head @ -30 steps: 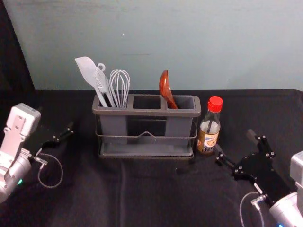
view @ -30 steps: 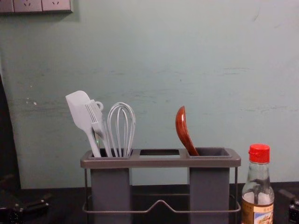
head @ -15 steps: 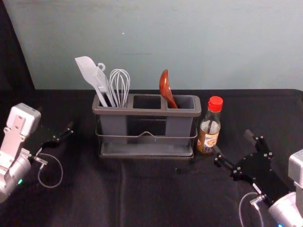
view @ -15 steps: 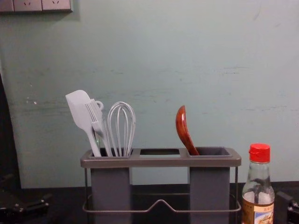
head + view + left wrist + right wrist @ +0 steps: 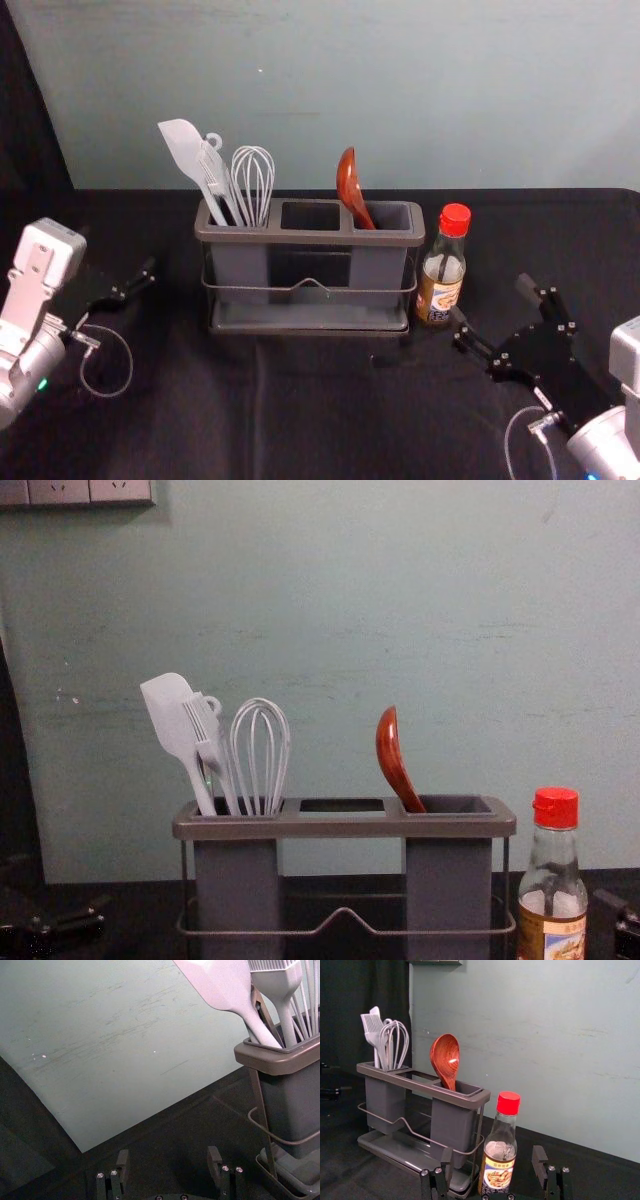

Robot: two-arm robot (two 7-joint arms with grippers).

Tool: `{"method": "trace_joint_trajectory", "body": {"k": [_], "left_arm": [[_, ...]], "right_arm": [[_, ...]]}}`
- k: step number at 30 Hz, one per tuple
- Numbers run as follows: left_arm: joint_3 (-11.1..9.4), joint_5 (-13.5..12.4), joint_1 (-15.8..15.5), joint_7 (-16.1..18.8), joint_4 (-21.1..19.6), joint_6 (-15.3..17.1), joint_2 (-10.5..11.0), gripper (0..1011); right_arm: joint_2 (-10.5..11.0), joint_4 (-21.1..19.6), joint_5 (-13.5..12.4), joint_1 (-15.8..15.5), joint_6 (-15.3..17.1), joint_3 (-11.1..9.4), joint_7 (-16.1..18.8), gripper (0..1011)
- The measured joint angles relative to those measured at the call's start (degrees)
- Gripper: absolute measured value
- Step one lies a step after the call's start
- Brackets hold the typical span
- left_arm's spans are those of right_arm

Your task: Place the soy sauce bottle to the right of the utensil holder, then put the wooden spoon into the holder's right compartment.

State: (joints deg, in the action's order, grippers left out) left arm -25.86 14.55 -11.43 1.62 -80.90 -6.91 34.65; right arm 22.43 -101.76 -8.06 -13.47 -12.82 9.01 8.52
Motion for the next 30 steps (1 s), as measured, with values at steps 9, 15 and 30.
{"method": "trace_joint_trajectory", "body": {"k": [9,15,30], "left_arm": [[0.00,0.00,0.00,0.00,0.00,0.00,0.00,1012],[0.00,0.00,0.00,0.00,0.00,0.00,0.00,1012],[0.00,0.00,0.00,0.00,0.00,0.00,0.00,1011]], "right_arm": [[0.00,-0.03,-0.01,0.00,0.00,0.00,-0.07,1002],[0.00,-0.03,0.00,-0.01,-0.01,0.00,-0.08,1002],[0.00,-0.03,0.00,0.00,-0.01,0.00,-0.08,1002]]}}
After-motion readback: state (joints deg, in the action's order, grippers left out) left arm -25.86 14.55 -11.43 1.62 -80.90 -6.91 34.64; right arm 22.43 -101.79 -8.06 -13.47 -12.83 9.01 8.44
